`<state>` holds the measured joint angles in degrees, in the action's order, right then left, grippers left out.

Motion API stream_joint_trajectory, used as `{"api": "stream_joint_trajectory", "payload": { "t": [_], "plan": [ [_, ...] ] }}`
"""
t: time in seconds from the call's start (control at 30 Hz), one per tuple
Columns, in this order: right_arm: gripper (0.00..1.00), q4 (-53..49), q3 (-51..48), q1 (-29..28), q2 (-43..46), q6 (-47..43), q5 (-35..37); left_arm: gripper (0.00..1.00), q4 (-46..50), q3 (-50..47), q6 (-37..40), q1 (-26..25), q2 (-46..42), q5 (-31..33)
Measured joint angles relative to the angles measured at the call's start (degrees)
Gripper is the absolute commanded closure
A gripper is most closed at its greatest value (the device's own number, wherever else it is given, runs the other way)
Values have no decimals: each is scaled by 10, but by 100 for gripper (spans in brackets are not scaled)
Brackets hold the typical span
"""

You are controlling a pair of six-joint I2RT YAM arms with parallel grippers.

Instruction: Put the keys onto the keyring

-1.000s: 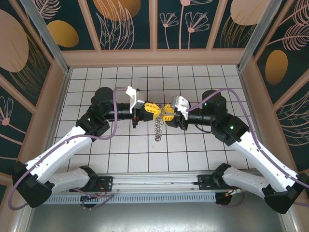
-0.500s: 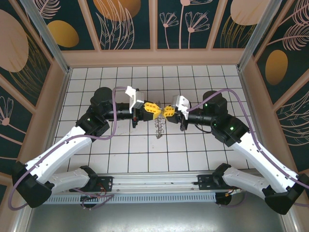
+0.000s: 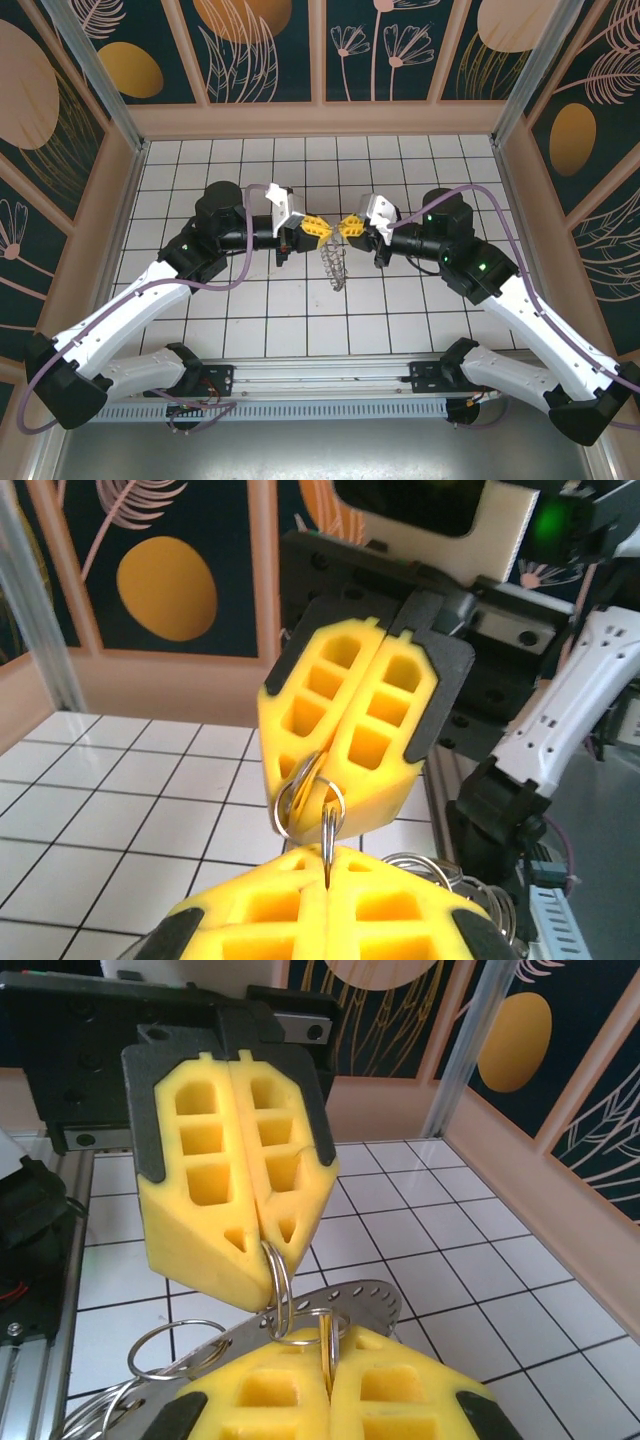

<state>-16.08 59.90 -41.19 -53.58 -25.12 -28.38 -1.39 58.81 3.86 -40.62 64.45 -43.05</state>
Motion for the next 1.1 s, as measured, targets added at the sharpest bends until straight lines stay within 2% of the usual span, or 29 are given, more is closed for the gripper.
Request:
{"api": "stream_joint_trajectory", "payload": {
  "t": [0.13, 0.27, 0.4, 0.47, 0.77, 1.0, 1.1],
  "plan": [
    [100, -9, 12, 2, -20, 0, 19, 99, 11, -6, 12, 0, 2, 31],
    [100, -22, 27, 2, -50, 0, 31, 74, 6, -27, 19, 0, 5, 52],
    [100, -36, 35, 2, -77, 0, 50, 60, -8, -66, 13, 0, 6, 69],
    [100, -44, 38, 2, -94, 0, 61, 44, -20, -83, 10, 0, 8, 81],
    [100, -45, 50, 30, -186, 18, 103, 39, -74, -162, -21, 0, 3, 165],
    [100, -13, 61, 80, -285, 54, 104, 26, -96, -200, -46, 0, -47, 265],
    [100, 5, 86, 89, -339, 68, 104, 24, -109, -210, -57, 0, -66, 292]
  ]
}}
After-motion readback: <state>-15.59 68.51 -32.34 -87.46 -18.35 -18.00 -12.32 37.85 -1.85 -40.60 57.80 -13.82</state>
